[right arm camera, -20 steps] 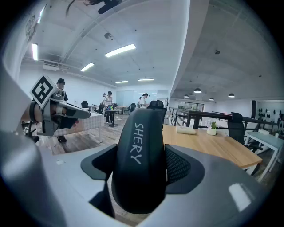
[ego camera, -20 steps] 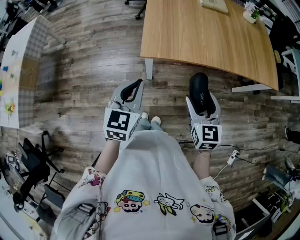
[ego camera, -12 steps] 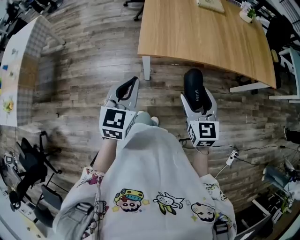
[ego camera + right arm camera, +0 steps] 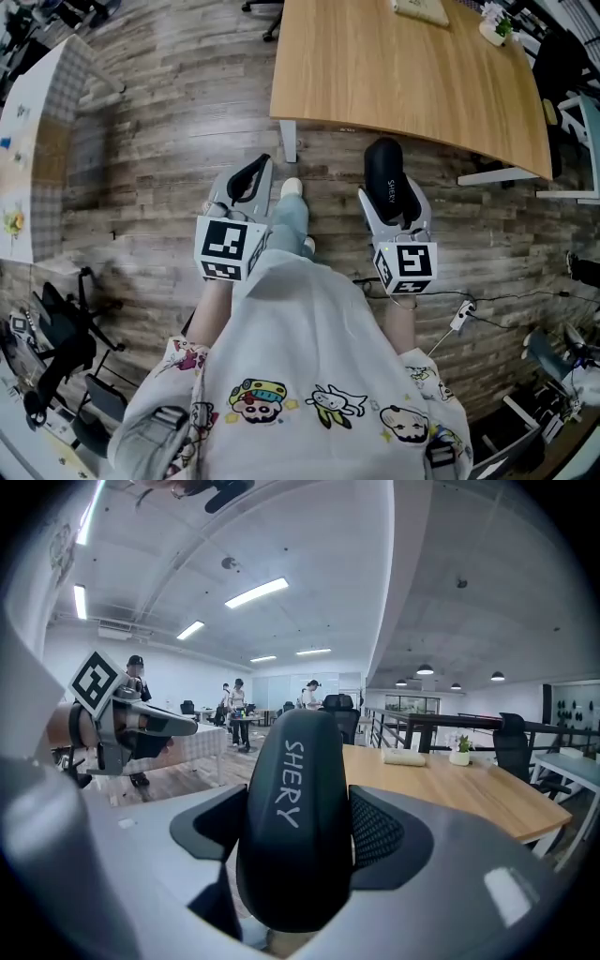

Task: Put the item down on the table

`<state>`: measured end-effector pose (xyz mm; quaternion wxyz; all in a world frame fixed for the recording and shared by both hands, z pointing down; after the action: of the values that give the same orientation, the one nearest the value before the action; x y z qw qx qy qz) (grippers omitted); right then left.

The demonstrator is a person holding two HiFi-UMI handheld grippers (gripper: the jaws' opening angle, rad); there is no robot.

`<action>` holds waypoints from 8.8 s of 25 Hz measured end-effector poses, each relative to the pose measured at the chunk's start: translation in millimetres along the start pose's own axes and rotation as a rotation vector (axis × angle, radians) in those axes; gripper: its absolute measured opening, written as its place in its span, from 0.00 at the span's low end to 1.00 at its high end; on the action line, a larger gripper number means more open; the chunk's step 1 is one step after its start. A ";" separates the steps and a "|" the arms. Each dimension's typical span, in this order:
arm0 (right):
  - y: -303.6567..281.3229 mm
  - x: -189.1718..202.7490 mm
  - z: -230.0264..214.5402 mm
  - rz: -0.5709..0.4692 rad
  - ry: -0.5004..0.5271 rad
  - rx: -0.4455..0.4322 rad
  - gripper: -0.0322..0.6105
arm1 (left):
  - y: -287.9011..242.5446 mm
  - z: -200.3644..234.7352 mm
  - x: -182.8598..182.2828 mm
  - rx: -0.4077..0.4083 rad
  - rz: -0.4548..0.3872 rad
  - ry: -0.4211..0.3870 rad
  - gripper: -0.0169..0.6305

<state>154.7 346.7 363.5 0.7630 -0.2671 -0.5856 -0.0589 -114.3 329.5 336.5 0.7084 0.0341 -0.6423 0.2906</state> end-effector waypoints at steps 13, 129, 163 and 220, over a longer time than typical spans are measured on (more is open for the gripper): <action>-116.2 -44.1 -49.6 0.016 0.024 0.010 0.59 | -108.0 65.1 -53.7 0.050 0.001 -0.020 0.03; -445.7 19.3 -165.0 0.440 0.513 -0.409 0.59 | -372.4 147.4 -54.7 -0.019 0.206 0.108 0.03; -458.4 30.2 -155.7 0.474 0.499 -0.485 0.65 | -367.6 143.5 -43.2 -0.038 0.204 0.118 0.03; -306.3 -80.9 -235.7 -0.061 -0.031 -0.084 0.25 | -343.3 87.0 -129.9 0.134 -0.001 -0.031 0.03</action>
<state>209.7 -44.2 351.9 0.7398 -0.2819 -0.6022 -0.1027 -36.1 -39.5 342.4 0.6947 0.0862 -0.6321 0.3323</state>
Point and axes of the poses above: the fingertips, and each gripper's own axes: y backward along the fingers, z to its left, x out of its underside, the point moved 9 cm from there along y, backward along the fingers, and after that the axes turned 9 degrees about y, right-handed, at the moved point
